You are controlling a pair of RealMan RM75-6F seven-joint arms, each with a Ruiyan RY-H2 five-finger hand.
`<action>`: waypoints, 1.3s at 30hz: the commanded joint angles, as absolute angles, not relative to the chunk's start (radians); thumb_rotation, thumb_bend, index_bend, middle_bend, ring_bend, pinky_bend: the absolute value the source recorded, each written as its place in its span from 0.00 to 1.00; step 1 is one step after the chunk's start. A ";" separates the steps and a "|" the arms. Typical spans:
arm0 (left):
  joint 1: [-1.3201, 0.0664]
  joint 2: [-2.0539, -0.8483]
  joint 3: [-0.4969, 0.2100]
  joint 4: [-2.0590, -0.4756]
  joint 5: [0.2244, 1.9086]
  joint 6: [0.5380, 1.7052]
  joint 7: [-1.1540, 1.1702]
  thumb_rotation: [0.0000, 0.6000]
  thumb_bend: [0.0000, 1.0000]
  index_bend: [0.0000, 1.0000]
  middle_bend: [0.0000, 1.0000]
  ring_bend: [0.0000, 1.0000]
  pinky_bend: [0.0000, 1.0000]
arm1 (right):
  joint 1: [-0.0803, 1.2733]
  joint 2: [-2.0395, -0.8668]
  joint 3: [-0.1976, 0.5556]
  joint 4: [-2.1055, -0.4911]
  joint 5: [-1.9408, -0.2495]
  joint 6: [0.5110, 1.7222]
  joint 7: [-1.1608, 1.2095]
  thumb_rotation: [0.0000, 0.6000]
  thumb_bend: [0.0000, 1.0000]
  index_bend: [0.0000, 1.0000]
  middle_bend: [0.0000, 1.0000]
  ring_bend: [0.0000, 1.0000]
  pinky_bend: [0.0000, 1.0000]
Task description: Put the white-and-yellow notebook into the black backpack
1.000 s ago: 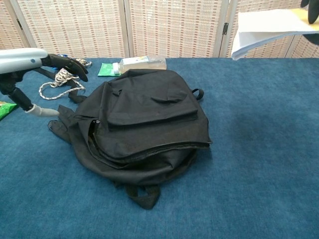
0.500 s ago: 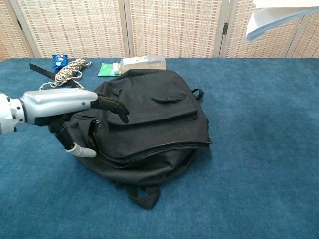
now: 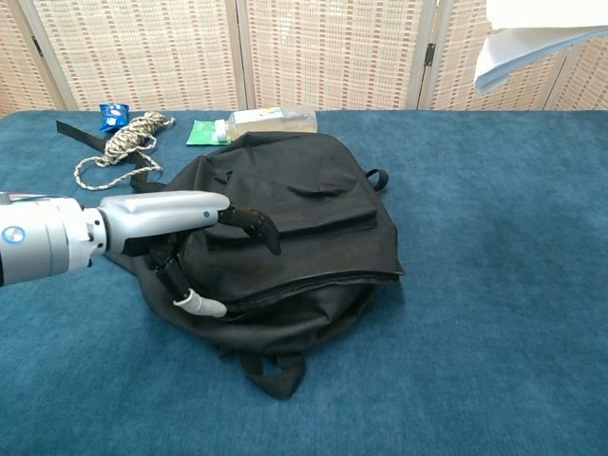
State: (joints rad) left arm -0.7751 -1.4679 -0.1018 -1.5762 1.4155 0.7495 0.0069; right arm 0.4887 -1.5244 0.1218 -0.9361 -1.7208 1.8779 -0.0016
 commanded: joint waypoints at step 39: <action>-0.775 -1.500 -0.323 -1.513 1.072 0.787 -0.249 1.00 0.76 0.62 0.35 0.33 0.09 | 0.469 -1.535 0.101 -1.065 -1.816 1.937 0.120 1.00 0.47 0.80 0.49 0.50 0.36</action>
State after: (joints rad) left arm -0.7605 -1.5292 -0.2830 -1.5073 1.1256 0.8149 -0.2310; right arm 0.4721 -1.5396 0.1130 -1.0360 -1.7958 1.9220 0.1018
